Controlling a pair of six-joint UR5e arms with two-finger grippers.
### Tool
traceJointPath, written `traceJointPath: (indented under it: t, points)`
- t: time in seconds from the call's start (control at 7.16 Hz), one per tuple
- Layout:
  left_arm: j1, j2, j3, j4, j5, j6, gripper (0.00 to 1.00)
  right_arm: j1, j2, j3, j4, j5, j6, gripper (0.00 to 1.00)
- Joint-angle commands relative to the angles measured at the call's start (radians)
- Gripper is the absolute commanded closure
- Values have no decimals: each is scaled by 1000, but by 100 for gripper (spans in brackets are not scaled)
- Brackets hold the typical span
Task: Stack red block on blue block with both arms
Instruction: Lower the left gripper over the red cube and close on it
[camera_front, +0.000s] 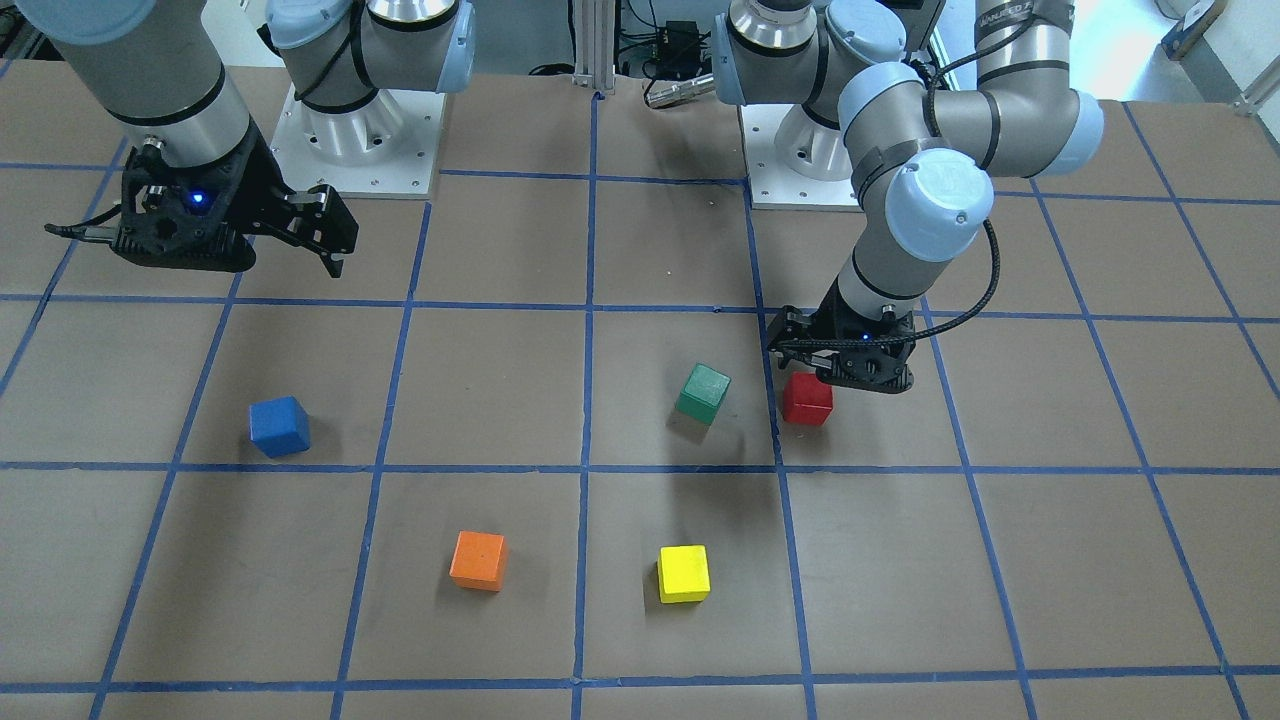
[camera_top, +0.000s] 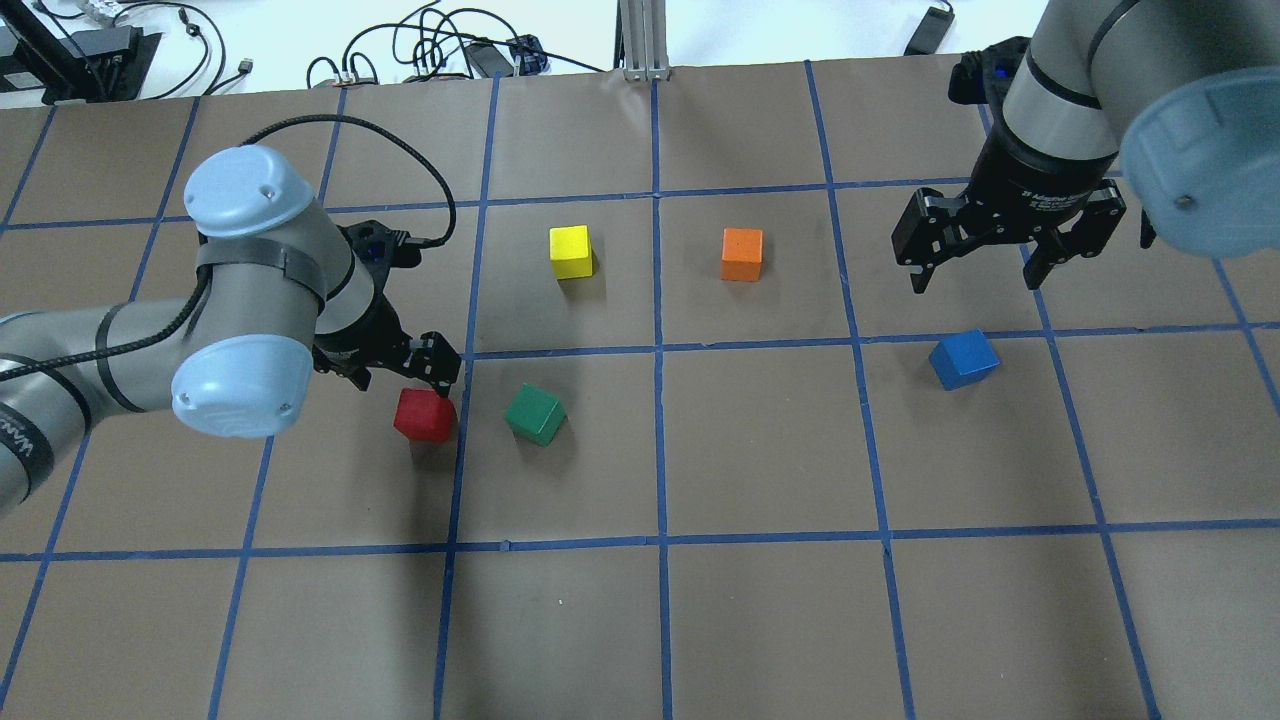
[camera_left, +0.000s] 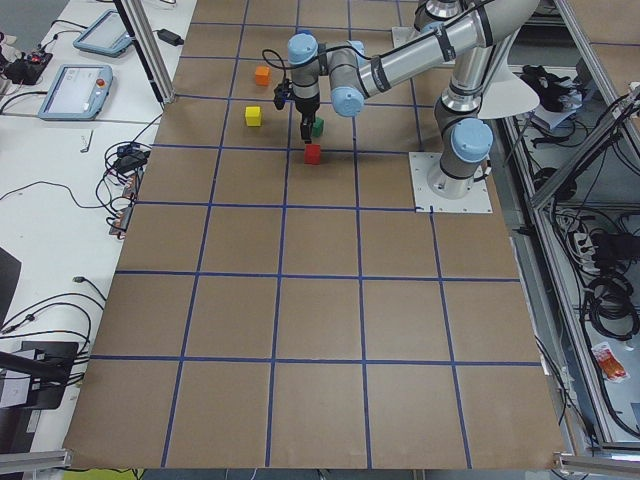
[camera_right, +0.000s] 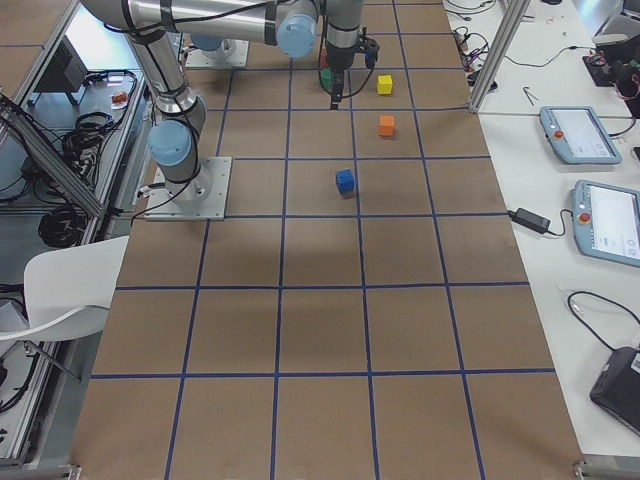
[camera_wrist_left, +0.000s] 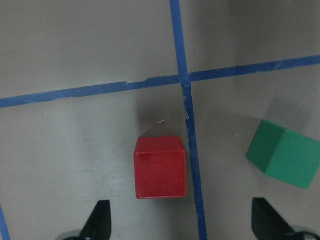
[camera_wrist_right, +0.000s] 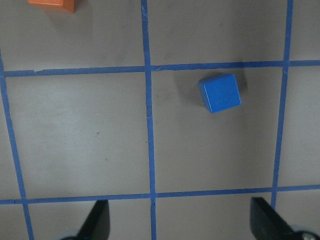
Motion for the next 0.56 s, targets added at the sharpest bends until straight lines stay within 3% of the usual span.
traceJointPath:
  t: [0.0, 0.28, 0.42]
  points:
    - [2, -39, -81, 143, 23, 77, 0, 0, 0, 7, 0, 2, 0, 0]
    - [2, -83, -79, 194, 19, 75, 0, 0, 0, 9, 0, 2, 0, 0]
    - [2, -105, -76, 200, 22, 77, 13, 2, 0, 10, 0, 3, 0, 0]
